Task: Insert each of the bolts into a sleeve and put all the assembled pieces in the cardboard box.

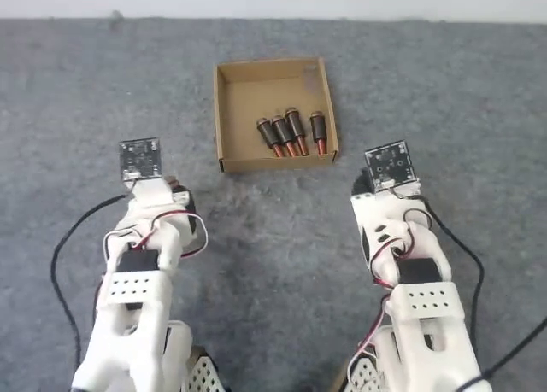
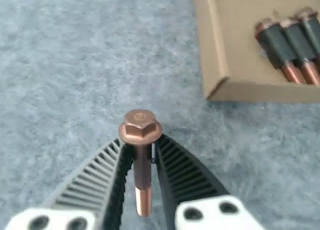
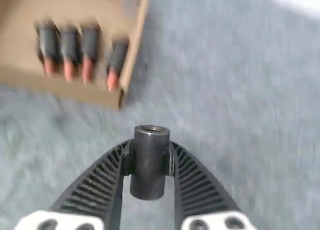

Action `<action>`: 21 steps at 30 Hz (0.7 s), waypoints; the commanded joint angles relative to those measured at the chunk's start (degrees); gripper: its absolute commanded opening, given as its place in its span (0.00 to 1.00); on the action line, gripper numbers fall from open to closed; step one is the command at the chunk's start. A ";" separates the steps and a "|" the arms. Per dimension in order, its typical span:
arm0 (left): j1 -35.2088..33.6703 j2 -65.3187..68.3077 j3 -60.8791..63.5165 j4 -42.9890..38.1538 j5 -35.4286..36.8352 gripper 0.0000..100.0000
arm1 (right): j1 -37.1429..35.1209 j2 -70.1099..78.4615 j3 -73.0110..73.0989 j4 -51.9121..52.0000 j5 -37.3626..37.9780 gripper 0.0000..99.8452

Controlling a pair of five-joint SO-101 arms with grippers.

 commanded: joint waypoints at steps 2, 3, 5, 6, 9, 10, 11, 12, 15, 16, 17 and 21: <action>-2.64 -2.55 -0.66 -2.02 0.62 0.01 | -2.86 -1.63 -0.53 -10.77 0.35 0.01; -2.64 -2.55 -0.66 -2.02 0.62 0.01 | -3.65 -1.63 -0.53 -12.44 0.35 0.01; -2.64 -2.55 -0.66 -2.02 0.62 0.01 | -5.58 -1.63 -0.26 -14.90 0.26 0.01; -2.64 -2.55 -0.66 -2.02 0.62 0.01 | -6.55 -1.63 0.35 -16.22 0.18 0.01; -2.64 -2.55 -0.40 -2.02 0.70 0.01 | -9.36 -1.63 3.34 -24.40 -5.10 0.01; -2.64 -2.55 -0.40 -2.02 0.70 0.01 | -10.07 -1.63 4.66 -27.91 -7.74 0.01; -2.64 -2.55 -0.40 -2.02 0.70 0.01 | -10.86 -1.63 5.89 -31.52 -9.93 0.01; -2.64 -2.55 -0.40 -2.02 0.70 0.01 | -11.56 -1.63 7.03 -34.86 -11.87 0.01; -2.64 -2.55 -0.40 -2.02 0.70 0.01 | -13.14 -1.63 9.49 -42.51 -13.63 0.01; -2.64 -2.64 -0.40 -2.02 0.70 0.01 | -13.58 -1.63 9.85 -44.09 -13.89 0.01; -2.64 -2.64 -0.40 -2.02 0.70 0.01 | -13.93 -1.63 10.11 -45.32 -13.89 0.01; -2.64 -2.81 -0.40 -2.02 0.70 0.01 | -15.96 -1.63 10.29 -46.46 -14.07 0.01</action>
